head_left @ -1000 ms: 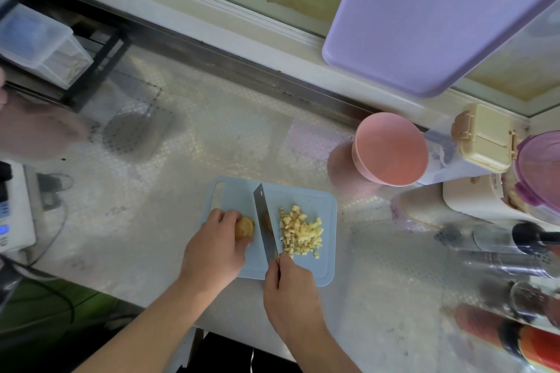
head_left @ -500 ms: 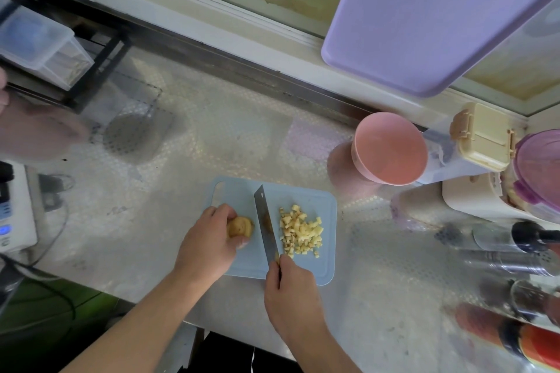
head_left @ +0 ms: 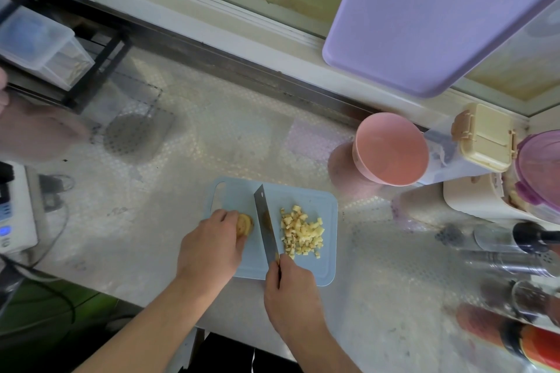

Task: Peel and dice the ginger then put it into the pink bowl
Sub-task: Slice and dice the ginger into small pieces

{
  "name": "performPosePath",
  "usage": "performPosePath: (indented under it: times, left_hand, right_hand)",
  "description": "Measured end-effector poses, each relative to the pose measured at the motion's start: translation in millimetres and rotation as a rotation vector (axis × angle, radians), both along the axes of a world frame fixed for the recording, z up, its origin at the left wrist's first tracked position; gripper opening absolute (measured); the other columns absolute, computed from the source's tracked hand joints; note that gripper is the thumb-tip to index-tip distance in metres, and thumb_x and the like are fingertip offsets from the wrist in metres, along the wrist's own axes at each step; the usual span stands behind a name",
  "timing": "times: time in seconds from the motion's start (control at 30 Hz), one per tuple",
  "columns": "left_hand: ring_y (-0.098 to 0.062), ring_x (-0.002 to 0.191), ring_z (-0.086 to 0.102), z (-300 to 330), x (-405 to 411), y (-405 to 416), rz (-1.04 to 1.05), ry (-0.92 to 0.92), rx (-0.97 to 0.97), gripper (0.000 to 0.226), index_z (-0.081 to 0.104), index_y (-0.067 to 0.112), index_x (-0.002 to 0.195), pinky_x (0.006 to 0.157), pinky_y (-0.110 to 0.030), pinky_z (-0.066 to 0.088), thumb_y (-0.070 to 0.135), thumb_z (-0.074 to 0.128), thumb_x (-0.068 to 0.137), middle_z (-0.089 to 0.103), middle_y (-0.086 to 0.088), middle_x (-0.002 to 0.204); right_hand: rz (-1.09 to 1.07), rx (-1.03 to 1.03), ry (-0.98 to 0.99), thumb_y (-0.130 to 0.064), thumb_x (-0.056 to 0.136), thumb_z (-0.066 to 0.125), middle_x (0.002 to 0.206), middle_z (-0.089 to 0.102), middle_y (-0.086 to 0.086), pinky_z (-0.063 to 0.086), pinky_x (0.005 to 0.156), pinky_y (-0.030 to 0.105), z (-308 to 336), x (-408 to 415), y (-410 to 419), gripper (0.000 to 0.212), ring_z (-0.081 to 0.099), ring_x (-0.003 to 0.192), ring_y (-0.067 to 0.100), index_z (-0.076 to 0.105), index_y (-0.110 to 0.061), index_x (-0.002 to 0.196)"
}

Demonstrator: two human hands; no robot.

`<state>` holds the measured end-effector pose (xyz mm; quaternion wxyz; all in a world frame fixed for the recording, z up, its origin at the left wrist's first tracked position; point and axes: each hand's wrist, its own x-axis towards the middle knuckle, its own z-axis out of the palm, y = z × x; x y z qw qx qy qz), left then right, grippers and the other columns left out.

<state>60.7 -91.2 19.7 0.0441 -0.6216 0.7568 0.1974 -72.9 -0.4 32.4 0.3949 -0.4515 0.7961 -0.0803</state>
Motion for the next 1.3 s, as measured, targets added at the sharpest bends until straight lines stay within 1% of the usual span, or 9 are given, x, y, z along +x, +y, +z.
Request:
performPosePath:
  times: [0.13, 0.27, 0.43, 0.63, 0.77, 0.87, 0.93, 1.07, 1.3]
  left_hand:
    - [-0.019, 0.104, 0.06, -2.0, 2.2, -2.8, 0.024, 0.044, 0.049, 0.042, 0.057, 0.027, 0.132, 0.073, -0.027, 0.049, 0.045, 0.068, 0.096, 0.056, 0.004, 0.118]
    - [-0.019, 0.098, 0.061, -6.1, 9.6, -10.6, 0.088, 0.159, 0.113, 0.042, 0.062, 0.026, 0.126, 0.078, -0.032, 0.054, 0.042, 0.076, 0.09, 0.056, 0.005, 0.111]
    - [-0.013, 0.089, 0.061, -2.0, 12.7, -18.7, 0.163, 0.272, 0.107, 0.038, 0.064, 0.03, 0.116, 0.075, -0.032, 0.055, 0.046, 0.079, 0.085, 0.056, 0.011, 0.105]
    - [-0.011, 0.085, 0.06, -5.0, -21.9, -3.2, 0.061, 0.292, 0.096, 0.038, 0.06, 0.029, 0.105, 0.07, -0.029, 0.053, 0.061, 0.069, 0.088, 0.054, 0.012, 0.099]
    - [-0.016, 0.097, 0.063, -15.1, -37.1, 10.8, -0.01, 0.222, 0.097, 0.04, 0.055, 0.025, 0.125, 0.074, -0.025, 0.051, 0.052, 0.063, 0.096, 0.052, 0.007, 0.115]
    - [-0.015, 0.094, 0.064, -18.0, -39.9, 20.8, -0.095, 0.201, 0.118, 0.045, 0.045, 0.03, 0.139, 0.069, -0.021, 0.048, 0.042, 0.062, 0.099, 0.044, 0.006, 0.117]
    - [-0.015, 0.088, 0.062, -21.4, -37.5, 23.3, -0.115, 0.189, 0.134, 0.042, 0.046, 0.031, 0.138, 0.067, -0.023, 0.053, 0.036, 0.062, 0.1, 0.039, 0.006, 0.114]
    - [-0.019, 0.082, 0.062, -26.3, -32.6, 19.8, -0.11, 0.171, 0.123, 0.026, 0.054, 0.027, 0.127, 0.066, -0.036, 0.058, 0.031, 0.058, 0.101, 0.042, 0.005, 0.112]
    - [-0.018, 0.092, 0.065, -33.1, -28.9, 18.0, -0.137, 0.171, 0.12, 0.041, 0.054, 0.023, 0.141, 0.071, -0.032, 0.057, 0.035, 0.059, 0.102, 0.048, 0.004, 0.122]
  right_hand:
    - [-0.003, -0.007, 0.007, -0.032, 0.106, 0.041, 0.065, 0.052, -0.005, 0.036, 0.046, 0.023, -1.3, 0.4, 0.3, 0.032, 0.048, 0.054, 0.013, 0.044, -0.023, 0.076]
    - [-0.006, -0.006, -0.001, -0.032, 0.106, 0.04, 0.065, 0.052, -0.004, 0.036, 0.046, 0.024, -0.9, -0.7, 0.2, 0.033, 0.046, 0.054, 0.013, 0.042, -0.022, 0.074]
    - [-0.029, -0.001, -0.007, -0.032, 0.105, 0.041, 0.064, 0.051, -0.004, 0.034, 0.045, 0.023, -0.2, -3.6, -1.1, 0.034, 0.045, 0.053, 0.012, 0.04, -0.023, 0.072]
    - [-0.032, -0.014, 0.025, -0.031, 0.106, 0.04, 0.063, 0.05, -0.005, 0.037, 0.045, 0.023, 5.3, -15.0, 0.0, 0.036, 0.044, 0.051, 0.013, 0.04, -0.024, 0.071]
    - [-0.021, 0.001, 0.065, -0.031, 0.106, 0.039, 0.062, 0.047, -0.004, 0.035, 0.045, 0.024, 4.2, -26.6, 7.6, 0.036, 0.043, 0.051, 0.014, 0.037, -0.024, 0.071]
    - [-0.006, 0.007, 0.068, -0.032, 0.106, 0.039, 0.064, 0.05, -0.003, 0.036, 0.045, 0.023, 1.8, -29.5, 12.1, 0.034, 0.045, 0.052, 0.015, 0.037, -0.025, 0.073]
    - [-0.011, 0.0, 0.065, -0.032, 0.106, 0.039, 0.064, 0.051, -0.003, 0.037, 0.046, 0.023, -0.5, -29.3, 12.9, 0.034, 0.047, 0.052, 0.015, 0.038, -0.025, 0.073]
    - [-0.022, -0.002, 0.053, -0.033, 0.106, 0.039, 0.064, 0.05, -0.002, 0.035, 0.047, 0.025, -4.2, -29.6, 13.8, 0.033, 0.044, 0.052, 0.017, 0.041, -0.021, 0.075]
    - [-0.018, 0.004, 0.035, -0.033, 0.106, 0.039, 0.062, 0.047, -0.004, 0.034, 0.046, 0.024, -0.6, -32.9, 12.9, 0.034, 0.041, 0.05, 0.014, 0.039, -0.023, 0.073]
